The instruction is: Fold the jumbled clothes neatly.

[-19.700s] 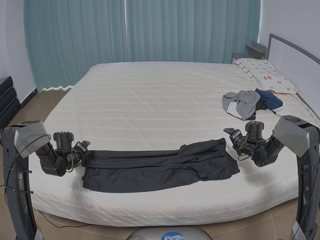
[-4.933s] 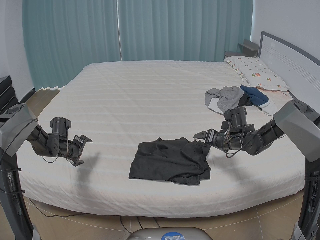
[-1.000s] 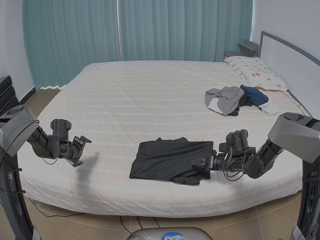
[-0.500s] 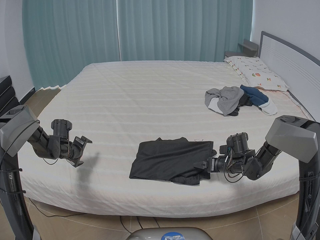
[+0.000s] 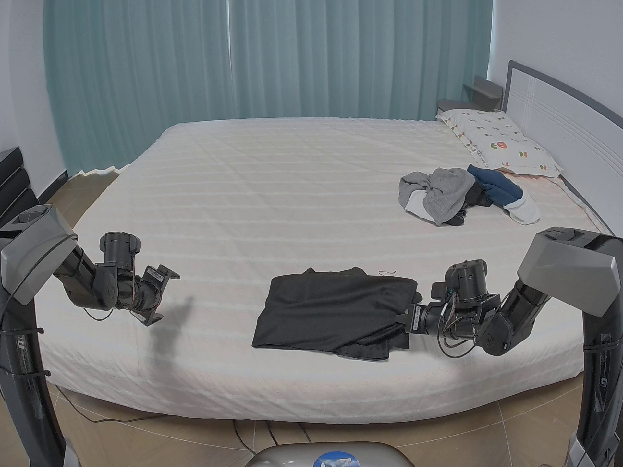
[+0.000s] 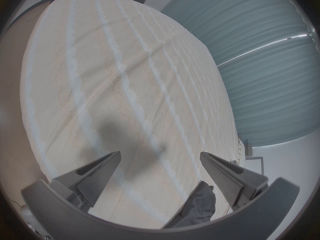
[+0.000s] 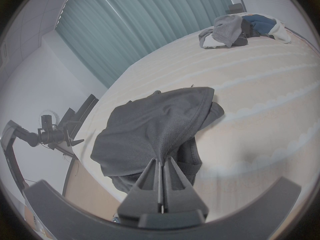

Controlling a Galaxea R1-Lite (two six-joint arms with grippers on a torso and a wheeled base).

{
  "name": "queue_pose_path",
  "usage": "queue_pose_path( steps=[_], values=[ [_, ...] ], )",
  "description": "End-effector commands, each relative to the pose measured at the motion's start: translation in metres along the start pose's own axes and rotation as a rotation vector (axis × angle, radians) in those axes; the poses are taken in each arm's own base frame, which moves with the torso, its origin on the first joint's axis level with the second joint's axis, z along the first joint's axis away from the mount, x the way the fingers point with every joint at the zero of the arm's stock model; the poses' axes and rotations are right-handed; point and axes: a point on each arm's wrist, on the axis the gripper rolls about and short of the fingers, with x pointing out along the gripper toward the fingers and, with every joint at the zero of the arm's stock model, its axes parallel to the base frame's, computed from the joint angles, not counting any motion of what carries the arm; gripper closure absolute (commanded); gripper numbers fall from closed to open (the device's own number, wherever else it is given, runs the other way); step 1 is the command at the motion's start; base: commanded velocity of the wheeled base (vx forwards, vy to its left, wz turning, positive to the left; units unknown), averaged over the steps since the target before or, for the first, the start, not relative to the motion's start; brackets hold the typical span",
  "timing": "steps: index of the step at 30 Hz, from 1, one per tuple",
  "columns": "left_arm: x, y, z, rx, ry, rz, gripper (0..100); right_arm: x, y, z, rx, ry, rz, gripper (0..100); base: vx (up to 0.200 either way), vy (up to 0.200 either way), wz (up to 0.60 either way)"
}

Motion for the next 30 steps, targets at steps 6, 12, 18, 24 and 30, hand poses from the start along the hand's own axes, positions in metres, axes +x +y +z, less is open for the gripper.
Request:
queue_pose_path(
  steps=[6, 12, 18, 24, 30],
  values=[
    [0.0, 0.0, 0.0, -0.001, -0.001, 0.0, 0, -0.024, 0.012, 0.01, 0.01, -0.02, 0.021, 100, 0.0, 0.0, 0.0],
    [0.0, 0.0, 0.0, -0.001, -0.001, 0.0, 0, -0.03, 0.011, 0.009, 0.015, -0.01, 0.013, 100, 0.0, 0.0, 0.0],
    [0.0, -0.001, 0.0, -0.007, -0.002, -0.003, 0, -0.036, 0.013, 0.008, 0.013, 0.001, 0.008, 100, 0.0, 0.0, 0.0],
    [0.0, -0.001, 0.0, -0.007, -0.002, -0.003, 0, -0.036, 0.007, -0.003, -0.01, 0.082, -0.04, 0, 0.0, 0.0, 0.0],
    [-0.001, -0.001, 0.001, -0.01, -0.004, -0.005, 0, -0.038, 0.005, 0.011, 0.003, 0.029, -0.036, 0, 0.0, 0.0, 0.0]
  ],
)
